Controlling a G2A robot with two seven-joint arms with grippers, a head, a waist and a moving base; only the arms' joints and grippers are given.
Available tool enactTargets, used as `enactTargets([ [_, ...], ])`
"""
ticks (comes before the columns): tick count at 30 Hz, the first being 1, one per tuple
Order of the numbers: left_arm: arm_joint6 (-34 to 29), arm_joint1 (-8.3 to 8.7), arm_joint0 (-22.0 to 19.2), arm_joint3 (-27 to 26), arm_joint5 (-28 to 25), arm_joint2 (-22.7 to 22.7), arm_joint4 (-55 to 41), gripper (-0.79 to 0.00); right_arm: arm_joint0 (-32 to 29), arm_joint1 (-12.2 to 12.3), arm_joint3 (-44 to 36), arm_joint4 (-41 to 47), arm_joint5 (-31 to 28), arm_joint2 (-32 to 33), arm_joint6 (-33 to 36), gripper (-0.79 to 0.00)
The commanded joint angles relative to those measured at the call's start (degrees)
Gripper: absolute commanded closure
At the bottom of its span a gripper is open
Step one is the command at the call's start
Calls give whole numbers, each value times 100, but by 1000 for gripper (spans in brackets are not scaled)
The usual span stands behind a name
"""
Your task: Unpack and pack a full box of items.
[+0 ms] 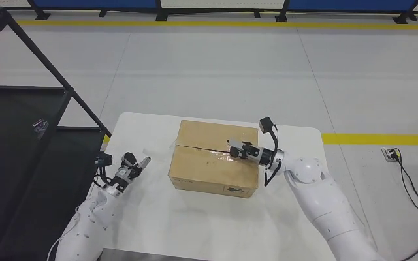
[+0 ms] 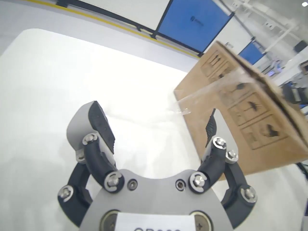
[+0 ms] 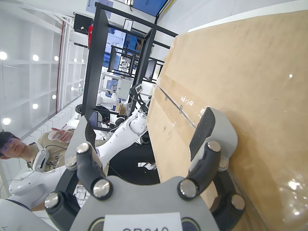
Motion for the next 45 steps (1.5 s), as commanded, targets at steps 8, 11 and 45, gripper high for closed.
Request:
enactTargets([
  [8, -1088, 38, 45, -186, -494, -243, -1567, -785, 80, -24, 148, 18, -82, -65, 12, -785],
  [11, -1091, 36, 85, -233, -486, -244, -1604, -785, 69, -23, 187, 39, -138, -59, 11, -785],
  [45, -5601, -277, -465, -862, 3969, 454, -7234, -785, 259, -74, 492, 130, -198, -177, 83, -785],
])
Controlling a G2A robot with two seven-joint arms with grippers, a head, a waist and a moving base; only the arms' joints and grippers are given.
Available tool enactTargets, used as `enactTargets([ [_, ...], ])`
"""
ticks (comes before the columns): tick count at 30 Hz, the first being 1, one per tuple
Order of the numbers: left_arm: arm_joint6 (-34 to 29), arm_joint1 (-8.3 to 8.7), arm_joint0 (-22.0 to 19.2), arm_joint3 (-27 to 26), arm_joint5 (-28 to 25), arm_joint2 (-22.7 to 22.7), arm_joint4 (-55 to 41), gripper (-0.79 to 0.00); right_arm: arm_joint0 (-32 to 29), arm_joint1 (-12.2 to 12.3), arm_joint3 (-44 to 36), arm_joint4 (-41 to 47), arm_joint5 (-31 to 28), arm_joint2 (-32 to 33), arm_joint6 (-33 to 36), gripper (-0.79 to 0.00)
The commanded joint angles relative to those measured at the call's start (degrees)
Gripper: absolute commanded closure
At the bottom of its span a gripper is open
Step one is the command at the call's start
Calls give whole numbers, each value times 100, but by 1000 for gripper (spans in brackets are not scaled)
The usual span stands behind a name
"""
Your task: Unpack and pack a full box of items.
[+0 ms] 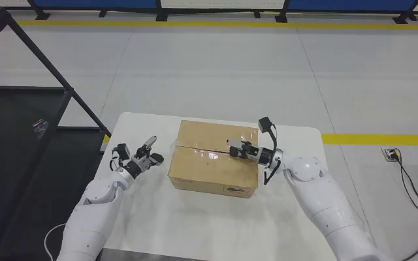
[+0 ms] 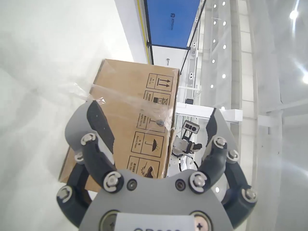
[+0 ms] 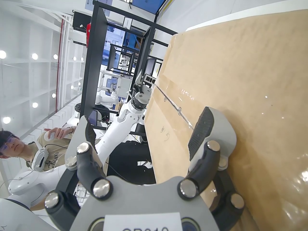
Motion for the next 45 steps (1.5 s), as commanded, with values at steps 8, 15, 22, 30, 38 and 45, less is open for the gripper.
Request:
enactTargets([
  [8, 454, -367, -562, 798, 331, 453, -799, -785, 80, -32, 116, 21, -77, -58, 15, -785],
  [15, 255, -611, -915, 1419, 428, 543, -1565, -785, 77, -23, 145, 26, -112, -32, 17, -785],
  [22, 253, -766, -1252, 1974, 359, 476, -2081, -785, 53, -19, 123, 14, -110, -27, 3, -785],
  [30, 465, -893, -1369, 2270, -304, 354, -2418, -785, 3, -3, 67, -8, -116, -2, -9, -785],
  [38, 562, -915, -1316, 2312, -1179, 146, -2608, -785, -7, -1, -2, -22, -67, -11, 0, -785],
  [45, 191, -901, -1244, 2209, -1457, -116, -2988, -785, -30, 6, -32, -54, -67, -9, -14, -785],
])
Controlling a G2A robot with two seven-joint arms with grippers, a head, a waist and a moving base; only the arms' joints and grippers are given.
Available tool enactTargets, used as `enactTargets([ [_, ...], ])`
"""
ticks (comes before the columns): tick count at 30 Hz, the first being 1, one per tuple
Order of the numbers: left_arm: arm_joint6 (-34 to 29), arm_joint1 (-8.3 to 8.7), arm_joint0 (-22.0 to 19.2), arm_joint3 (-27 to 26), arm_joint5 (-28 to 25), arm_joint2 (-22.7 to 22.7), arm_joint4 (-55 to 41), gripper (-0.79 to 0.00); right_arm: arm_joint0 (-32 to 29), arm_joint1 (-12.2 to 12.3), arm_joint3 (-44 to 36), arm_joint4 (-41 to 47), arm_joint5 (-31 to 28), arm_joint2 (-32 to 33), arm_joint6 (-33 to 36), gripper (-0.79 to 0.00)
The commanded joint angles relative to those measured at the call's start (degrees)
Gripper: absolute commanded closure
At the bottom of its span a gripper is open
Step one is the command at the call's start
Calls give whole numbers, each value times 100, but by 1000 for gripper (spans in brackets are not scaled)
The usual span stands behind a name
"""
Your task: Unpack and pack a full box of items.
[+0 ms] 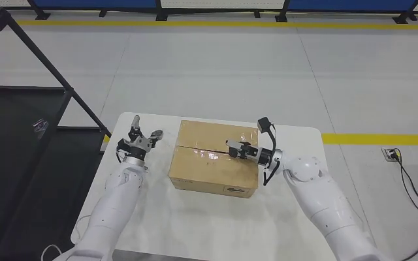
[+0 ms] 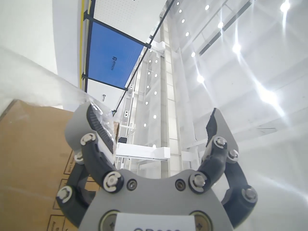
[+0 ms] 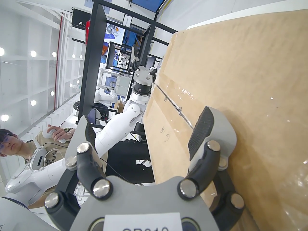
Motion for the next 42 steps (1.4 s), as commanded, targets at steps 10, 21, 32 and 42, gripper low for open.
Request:
enactTargets([
  [10, -280, -19, 92, -174, -277, -280, -417, -785, -74, 10, -102, -27, 24, 8, -67, -785],
  [21, 71, -34, 76, -175, -112, -401, -395, -785, -260, 49, -423, -130, 64, 89, -306, -785],
  [32, 291, -10, 63, -95, 188, -474, -214, -206, -346, 69, -579, -197, 146, 93, -282, -785],
  [42, 161, 38, 282, -286, 14, -674, -271, 0, -366, 70, -608, -233, 181, 77, -333, -785],
])
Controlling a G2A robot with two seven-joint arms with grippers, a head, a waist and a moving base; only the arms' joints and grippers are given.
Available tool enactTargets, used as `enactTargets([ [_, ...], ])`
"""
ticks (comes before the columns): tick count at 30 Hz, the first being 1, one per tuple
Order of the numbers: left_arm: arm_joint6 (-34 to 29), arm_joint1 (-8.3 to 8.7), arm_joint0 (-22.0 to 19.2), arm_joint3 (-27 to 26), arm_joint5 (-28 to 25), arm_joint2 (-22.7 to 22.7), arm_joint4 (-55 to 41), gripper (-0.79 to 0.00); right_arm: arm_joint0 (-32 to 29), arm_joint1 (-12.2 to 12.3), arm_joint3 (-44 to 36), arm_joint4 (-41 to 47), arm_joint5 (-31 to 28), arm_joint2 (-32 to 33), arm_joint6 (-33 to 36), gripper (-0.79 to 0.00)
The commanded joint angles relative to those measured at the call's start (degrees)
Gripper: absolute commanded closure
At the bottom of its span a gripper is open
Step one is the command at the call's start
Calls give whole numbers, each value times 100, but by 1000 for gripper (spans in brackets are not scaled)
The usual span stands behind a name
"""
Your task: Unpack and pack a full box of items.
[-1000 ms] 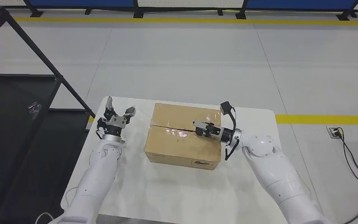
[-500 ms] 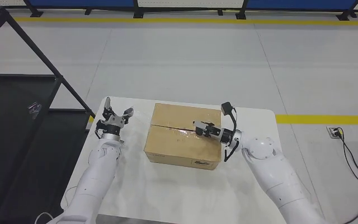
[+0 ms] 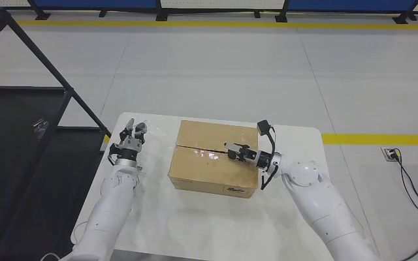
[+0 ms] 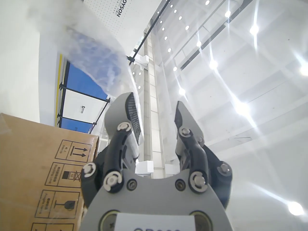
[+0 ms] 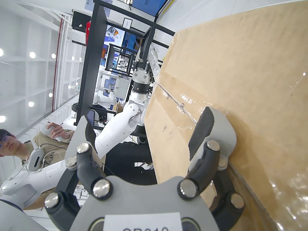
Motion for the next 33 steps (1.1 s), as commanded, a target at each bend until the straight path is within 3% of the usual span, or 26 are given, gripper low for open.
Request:
enactTargets([
  [1, -34, 6, 83, -93, -114, -28, 13, 0, -2, -1, -10, -12, -6, -7, -7, -785],
  [7, -51, 10, 335, -416, -362, -82, 67, -15, 3, -3, -23, -21, 3, -18, -12, -785],
  [10, 11, 8, 468, -598, -476, -95, 129, -108, 14, -4, -21, -31, -4, -24, 4, -785],
  [11, 25, 8, 511, -671, -532, -102, 148, -25, 16, -4, -18, -31, -6, -25, 6, -785],
  [13, 47, 5, 603, -820, -608, -115, 166, 0, 19, -4, -16, -27, -16, -25, 1, -785],
  [14, 55, 5, 650, -905, -667, -124, 181, -37, 18, -4, -13, -27, -21, -26, 0, -785],
  [15, 73, 6, 696, -986, -726, -128, 214, -166, 19, -4, -12, -27, -23, -27, -1, -785],
  [16, 86, 5, 744, -1076, -776, -129, 243, -234, 18, -4, -10, -26, -26, -27, 0, -785],
  [22, 249, 9, 1036, -1660, -930, -157, 414, -256, 5, 2, -7, -16, -57, -17, 29, -785],
  [25, 303, 17, 1190, -1960, -980, -195, 472, -363, -13, 7, -12, -18, -78, -9, 28, -785],
  [33, 481, 37, 1611, -2784, -1149, -260, 773, -363, -45, 15, -28, -4, -79, -1, 36, -785],
])
